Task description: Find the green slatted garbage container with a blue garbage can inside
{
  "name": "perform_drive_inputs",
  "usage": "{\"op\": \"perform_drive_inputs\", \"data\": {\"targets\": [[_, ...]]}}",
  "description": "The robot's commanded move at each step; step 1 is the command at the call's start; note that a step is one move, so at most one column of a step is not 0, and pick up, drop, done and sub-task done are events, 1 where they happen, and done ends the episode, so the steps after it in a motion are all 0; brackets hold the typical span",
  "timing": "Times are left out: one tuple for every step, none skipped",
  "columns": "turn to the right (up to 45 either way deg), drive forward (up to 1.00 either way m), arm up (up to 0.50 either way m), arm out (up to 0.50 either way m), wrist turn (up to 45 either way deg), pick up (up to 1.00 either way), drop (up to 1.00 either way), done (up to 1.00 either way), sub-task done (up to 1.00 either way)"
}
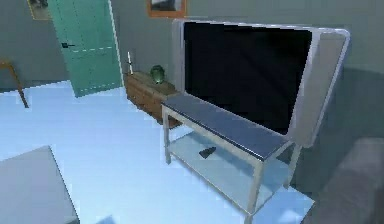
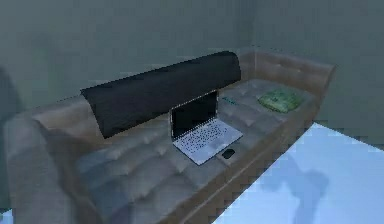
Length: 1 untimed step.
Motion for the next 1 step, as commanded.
{"op": "perform_drive_inputs", "data": {"targets": [[0.0, 0.4, 0.0, 0.0, 0.0, 0.0, 0.0, 0.0, 0.0]]}}
